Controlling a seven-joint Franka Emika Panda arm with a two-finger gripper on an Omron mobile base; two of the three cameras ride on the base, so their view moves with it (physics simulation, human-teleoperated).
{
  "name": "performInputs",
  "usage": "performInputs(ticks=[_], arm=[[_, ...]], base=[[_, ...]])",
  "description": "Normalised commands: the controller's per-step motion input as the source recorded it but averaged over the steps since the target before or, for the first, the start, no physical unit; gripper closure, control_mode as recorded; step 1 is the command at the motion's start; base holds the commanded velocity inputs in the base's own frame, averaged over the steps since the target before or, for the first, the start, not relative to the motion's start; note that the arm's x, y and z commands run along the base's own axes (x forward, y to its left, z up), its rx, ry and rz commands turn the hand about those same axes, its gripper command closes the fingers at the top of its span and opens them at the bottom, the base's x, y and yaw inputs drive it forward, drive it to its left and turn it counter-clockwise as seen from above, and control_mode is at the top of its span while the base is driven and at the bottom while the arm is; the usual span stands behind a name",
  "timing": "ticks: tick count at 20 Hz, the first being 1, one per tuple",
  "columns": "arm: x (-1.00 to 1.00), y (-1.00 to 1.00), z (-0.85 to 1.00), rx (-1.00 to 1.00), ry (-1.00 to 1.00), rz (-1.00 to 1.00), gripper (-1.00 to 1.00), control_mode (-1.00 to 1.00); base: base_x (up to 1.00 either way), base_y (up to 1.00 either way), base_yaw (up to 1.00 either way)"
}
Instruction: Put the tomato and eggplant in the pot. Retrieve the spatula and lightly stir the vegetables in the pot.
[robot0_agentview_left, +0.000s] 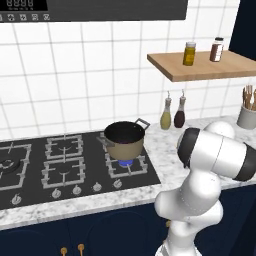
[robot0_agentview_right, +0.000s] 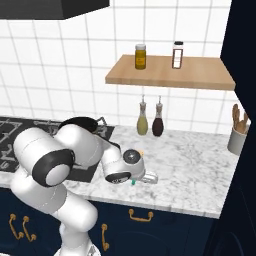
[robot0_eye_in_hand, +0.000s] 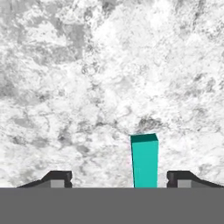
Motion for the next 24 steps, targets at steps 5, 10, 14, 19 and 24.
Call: performInputs(ticks=[5,10,14,19,24], arm=[[-0.37,0.45,-0.29,0.0,-0.01,0.0,1.0,-1.0],[-0.29,0.44,-0.08,0.0,0.0,0.0,1.0,-1.0],[-0.12,0.09,0.49,0.0,0.0,0.01,1.0,-1.0],[-0.34,0.09,1.0,-0.01,-0.02,0.08,1.0,-1.0],[-0.52,0.22,1.0,-0.25,-0.06,0.15,1.0,-1.0]], base=[[0.0,0.0,0.0],[0.0,0.0,0.0],[0.0,0.0,0.0],[0.0,0.0,0.0],[0.0,0.0,0.0]])
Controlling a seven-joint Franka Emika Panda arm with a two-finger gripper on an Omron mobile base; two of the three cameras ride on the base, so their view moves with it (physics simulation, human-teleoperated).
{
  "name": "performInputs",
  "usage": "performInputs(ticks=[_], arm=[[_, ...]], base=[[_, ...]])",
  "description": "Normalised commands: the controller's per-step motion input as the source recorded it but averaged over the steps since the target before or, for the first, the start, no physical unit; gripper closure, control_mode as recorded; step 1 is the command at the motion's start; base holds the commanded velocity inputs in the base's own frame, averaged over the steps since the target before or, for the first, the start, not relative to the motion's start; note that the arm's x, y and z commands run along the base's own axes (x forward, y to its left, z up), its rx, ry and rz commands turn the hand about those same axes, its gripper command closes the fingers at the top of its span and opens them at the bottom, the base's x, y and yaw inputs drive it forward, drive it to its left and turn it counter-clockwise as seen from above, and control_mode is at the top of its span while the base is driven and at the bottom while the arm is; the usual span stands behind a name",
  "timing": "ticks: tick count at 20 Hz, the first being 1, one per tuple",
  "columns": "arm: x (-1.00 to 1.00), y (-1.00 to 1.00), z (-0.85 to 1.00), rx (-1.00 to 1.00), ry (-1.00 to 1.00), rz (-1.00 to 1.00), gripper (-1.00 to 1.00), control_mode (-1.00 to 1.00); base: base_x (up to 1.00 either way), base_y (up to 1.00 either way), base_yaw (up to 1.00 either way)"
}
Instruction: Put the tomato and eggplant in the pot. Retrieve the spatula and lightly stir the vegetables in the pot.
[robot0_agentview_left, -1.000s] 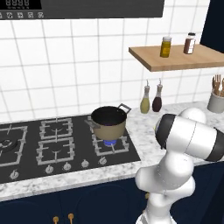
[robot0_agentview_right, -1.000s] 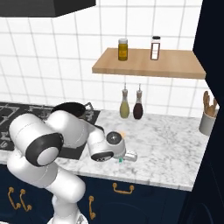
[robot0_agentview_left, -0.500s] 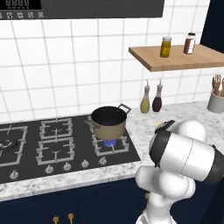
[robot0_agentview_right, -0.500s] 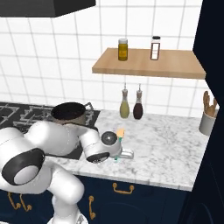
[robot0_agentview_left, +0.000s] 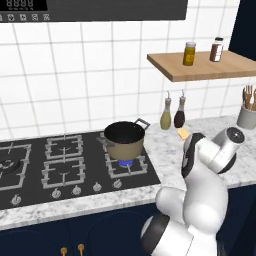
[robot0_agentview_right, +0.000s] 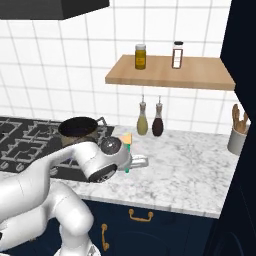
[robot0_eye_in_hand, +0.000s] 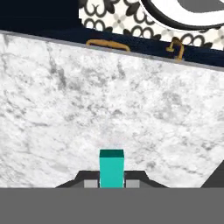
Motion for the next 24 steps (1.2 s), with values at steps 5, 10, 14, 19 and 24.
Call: performInputs(ticks=[5,10,14,19,24], arm=[[-0.48,0.22,1.0,-0.44,-0.08,0.17,1.0,-1.0],[-0.33,0.16,1.0,-0.5,-0.11,0.25,1.0,-1.0],[-0.15,0.16,1.0,-0.51,-0.16,0.31,1.0,-1.0],[-0.02,0.58,0.8,-0.54,-0.09,0.43,1.0,-1.0],[-0.01,0.8,0.41,-0.7,-0.18,0.34,1.0,-1.0]], base=[[0.0,0.0,0.0],[0.0,0.0,0.0],[0.0,0.0,0.0],[0.0,0.0,0.0],[0.0,0.0,0.0]])
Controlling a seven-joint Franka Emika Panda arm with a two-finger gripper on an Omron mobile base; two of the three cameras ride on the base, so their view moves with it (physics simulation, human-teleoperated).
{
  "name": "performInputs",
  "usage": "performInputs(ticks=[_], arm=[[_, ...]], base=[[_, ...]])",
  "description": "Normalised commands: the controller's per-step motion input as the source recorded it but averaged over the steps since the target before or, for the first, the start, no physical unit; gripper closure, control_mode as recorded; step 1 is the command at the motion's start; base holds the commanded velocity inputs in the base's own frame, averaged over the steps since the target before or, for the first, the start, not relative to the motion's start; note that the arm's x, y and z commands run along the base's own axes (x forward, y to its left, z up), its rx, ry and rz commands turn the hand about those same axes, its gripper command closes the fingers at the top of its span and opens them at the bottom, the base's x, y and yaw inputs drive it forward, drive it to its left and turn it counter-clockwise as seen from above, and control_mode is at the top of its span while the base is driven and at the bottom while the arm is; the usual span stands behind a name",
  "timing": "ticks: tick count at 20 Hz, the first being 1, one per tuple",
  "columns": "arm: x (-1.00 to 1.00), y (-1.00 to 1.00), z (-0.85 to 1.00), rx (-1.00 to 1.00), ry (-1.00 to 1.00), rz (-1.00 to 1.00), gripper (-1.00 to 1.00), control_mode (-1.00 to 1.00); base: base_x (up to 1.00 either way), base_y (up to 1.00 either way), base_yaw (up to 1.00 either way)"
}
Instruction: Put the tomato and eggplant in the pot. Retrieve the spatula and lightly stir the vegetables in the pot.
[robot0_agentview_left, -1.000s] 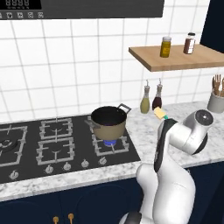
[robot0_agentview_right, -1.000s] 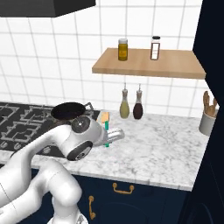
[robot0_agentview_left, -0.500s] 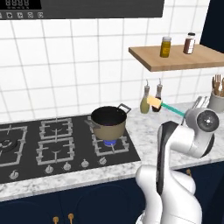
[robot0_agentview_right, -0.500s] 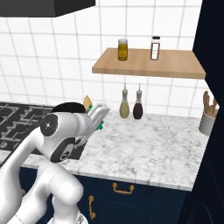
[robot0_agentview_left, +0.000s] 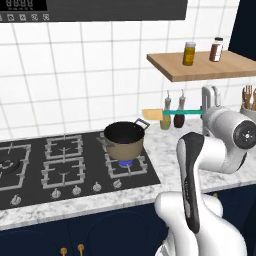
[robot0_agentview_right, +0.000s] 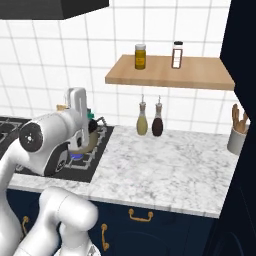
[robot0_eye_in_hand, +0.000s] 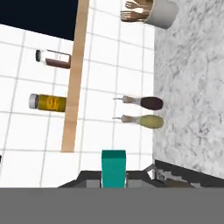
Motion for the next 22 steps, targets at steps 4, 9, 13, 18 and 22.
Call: performInputs(ticks=[4,9,13,18,22], arm=[[0.07,0.65,0.3,-0.8,-0.2,0.2,1.0,-1.0],[0.21,0.57,0.12,-0.85,-0.2,0.15,1.0,-1.0],[0.66,0.33,0.08,-0.83,-0.13,0.13,1.0,-1.0],[0.58,0.38,-0.01,-0.74,0.02,0.1,1.0,-1.0],[0.65,0.5,0.0,-0.53,0.03,0.13,1.0,-1.0]], base=[[0.0,0.0,0.0],[0.0,0.0,0.0],[0.0,0.0,0.0],[0.0,0.0,0.0],[0.0,0.0,0.0]])
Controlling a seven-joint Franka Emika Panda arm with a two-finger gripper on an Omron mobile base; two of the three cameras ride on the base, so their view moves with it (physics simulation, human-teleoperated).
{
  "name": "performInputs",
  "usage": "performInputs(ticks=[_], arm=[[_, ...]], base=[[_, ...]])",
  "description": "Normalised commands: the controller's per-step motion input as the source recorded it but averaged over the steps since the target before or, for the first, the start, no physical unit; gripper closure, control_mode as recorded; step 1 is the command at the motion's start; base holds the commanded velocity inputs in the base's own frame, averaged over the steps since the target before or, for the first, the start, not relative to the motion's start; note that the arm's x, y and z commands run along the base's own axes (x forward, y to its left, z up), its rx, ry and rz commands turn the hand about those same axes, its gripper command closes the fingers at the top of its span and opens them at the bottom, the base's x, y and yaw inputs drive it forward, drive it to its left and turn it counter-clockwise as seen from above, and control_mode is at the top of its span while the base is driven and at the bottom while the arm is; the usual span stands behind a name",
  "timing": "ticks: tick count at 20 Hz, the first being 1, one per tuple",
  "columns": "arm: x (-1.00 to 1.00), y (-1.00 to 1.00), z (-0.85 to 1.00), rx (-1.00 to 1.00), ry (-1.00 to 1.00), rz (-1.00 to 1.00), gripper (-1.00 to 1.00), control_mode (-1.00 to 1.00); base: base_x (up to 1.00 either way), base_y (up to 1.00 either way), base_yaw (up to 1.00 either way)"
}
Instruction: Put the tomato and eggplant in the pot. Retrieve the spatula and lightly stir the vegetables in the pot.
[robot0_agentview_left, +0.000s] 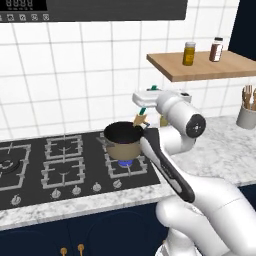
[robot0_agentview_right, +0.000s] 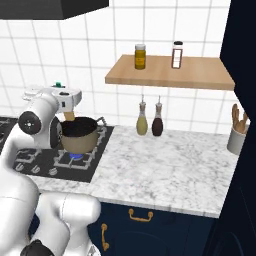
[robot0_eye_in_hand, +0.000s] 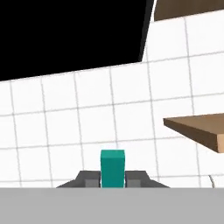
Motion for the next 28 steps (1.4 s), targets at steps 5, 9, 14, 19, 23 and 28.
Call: performInputs(ticks=[5,9,14,19,23,28], arm=[[0.54,0.4,-0.25,-0.38,0.12,0.14,1.0,-1.0],[0.39,0.31,-0.35,-0.2,0.04,0.16,1.0,-1.0],[0.35,0.2,-0.44,-0.09,0.0,0.15,1.0,-1.0],[0.24,0.06,-0.57,-0.06,0.0,0.08,1.0,-1.0],[0.37,0.1,-0.45,-0.05,0.0,0.05,1.0,-1.0],[0.13,0.22,-0.36,-0.01,0.0,0.02,1.0,-1.0]], base=[[0.0,0.0,0.0],[0.0,0.0,0.0],[0.0,0.0,0.0],[0.0,0.0,0.0],[0.0,0.0,0.0],[0.0,0.0,0.0]])
